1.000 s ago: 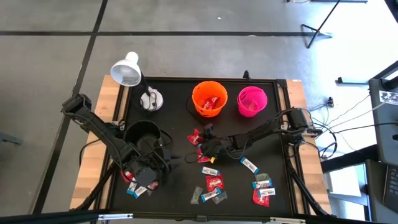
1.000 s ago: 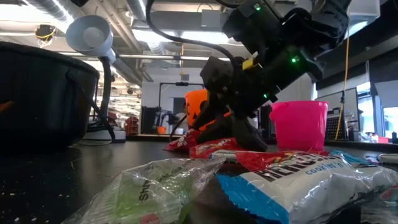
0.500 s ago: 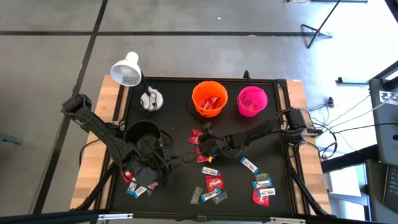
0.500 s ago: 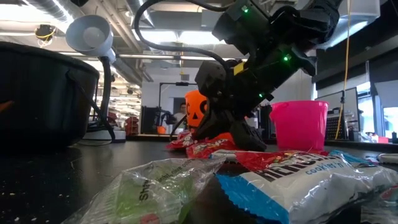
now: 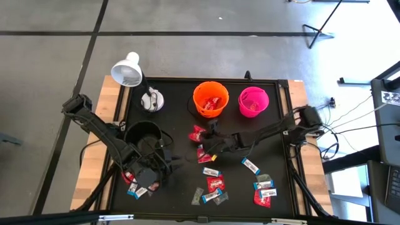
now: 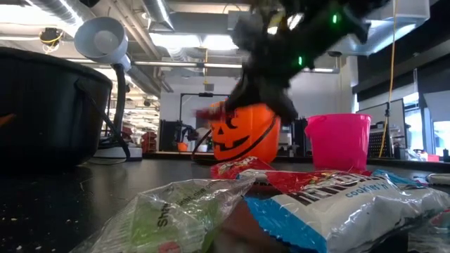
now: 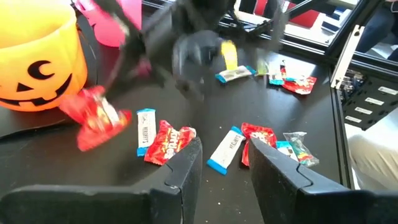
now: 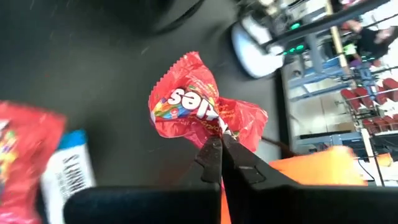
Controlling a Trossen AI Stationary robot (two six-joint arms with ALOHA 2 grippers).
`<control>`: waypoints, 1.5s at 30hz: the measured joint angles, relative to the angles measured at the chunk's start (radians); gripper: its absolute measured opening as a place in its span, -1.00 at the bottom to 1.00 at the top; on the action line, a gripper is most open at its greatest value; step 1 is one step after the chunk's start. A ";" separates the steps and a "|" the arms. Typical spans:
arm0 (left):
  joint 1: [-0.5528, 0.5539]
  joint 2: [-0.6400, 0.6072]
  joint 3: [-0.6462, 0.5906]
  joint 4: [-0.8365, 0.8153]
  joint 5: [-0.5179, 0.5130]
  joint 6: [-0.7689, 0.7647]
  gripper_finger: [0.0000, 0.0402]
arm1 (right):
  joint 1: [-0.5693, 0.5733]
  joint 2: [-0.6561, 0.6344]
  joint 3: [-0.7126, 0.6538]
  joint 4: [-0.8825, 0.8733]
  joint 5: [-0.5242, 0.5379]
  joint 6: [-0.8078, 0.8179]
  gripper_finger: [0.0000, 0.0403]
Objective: Sort candy
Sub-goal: Put the red candy into the orange bucket
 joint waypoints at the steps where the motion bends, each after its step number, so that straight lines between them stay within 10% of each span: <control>1: -0.001 0.000 0.000 0.000 0.000 0.000 -0.40 | 0.000 -0.025 0.000 -0.001 0.000 0.002 -1.00; 13: -0.014 0.001 0.000 0.000 0.000 -0.001 -0.40 | -0.163 -0.310 0.001 -0.138 -0.040 0.175 -1.00; 26: -0.014 0.001 0.000 0.000 -0.001 0.004 -0.40 | -0.416 -0.334 0.001 -0.247 -0.169 0.382 -0.98; 37: -0.014 0.001 0.000 -0.002 -0.005 0.006 -0.40 | -0.402 -0.346 0.001 -0.235 -0.241 0.385 -0.29; 45: -0.013 0.001 0.000 -0.005 -0.006 0.007 -0.40 | -0.239 -0.418 0.001 -0.137 -0.178 0.244 -0.17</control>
